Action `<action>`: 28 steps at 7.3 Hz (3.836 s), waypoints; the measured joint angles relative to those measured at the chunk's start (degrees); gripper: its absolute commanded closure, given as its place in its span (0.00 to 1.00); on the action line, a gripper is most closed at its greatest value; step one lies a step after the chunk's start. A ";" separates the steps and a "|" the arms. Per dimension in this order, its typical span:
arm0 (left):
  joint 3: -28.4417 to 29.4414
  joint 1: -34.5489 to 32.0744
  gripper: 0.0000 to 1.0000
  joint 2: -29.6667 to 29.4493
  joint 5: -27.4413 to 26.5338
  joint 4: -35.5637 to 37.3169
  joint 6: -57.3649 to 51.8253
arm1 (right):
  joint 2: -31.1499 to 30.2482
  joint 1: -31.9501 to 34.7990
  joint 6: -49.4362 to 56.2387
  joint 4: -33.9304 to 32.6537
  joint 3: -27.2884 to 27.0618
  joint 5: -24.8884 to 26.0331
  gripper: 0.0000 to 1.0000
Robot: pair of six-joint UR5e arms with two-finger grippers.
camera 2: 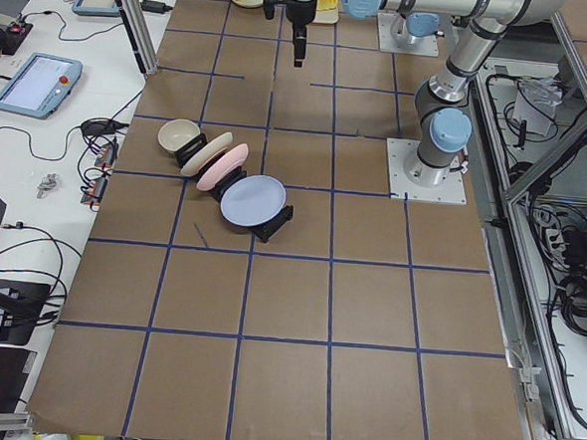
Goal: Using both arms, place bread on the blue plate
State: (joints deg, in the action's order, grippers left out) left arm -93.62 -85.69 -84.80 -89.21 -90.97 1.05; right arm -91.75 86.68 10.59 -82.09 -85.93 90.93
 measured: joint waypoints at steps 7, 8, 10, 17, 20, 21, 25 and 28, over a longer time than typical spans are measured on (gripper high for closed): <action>-0.13 0.00 0.01 -0.14 -0.14 0.00 -0.08 | 2.72 -20.49 23.75 -26.50 -24.51 0.79 0.16; -0.13 0.00 0.00 -0.16 -0.16 0.00 -0.09 | 3.17 -22.12 26.73 -29.97 -27.87 0.55 0.16; -0.10 0.00 0.00 -0.24 -0.18 0.00 -0.03 | 4.20 -23.88 32.49 -32.87 -32.12 0.51 0.16; 0.36 0.41 0.00 0.16 -0.78 -0.57 -0.61 | 13.81 -29.82 40.07 -40.46 -34.65 2.69 0.16; 0.40 0.65 0.00 0.17 -0.85 -0.64 -0.70 | 14.99 -30.78 38.41 -40.97 -36.43 2.33 0.12; 0.25 1.06 0.00 0.21 -0.91 -0.70 -1.26 | 14.88 -30.83 37.73 -40.75 -36.70 2.37 0.12; -0.01 3.39 0.00 0.41 -0.91 -0.79 -3.96 | 14.44 -31.18 36.56 -40.09 -36.84 2.48 0.96; -0.14 3.45 0.00 0.41 -0.69 -0.79 -4.04 | 14.14 -31.15 36.41 -38.91 -36.91 2.52 0.95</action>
State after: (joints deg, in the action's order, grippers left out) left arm -93.75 -82.25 -84.39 -89.90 -91.76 -2.98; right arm -77.62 55.53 47.01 -121.00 -122.84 93.45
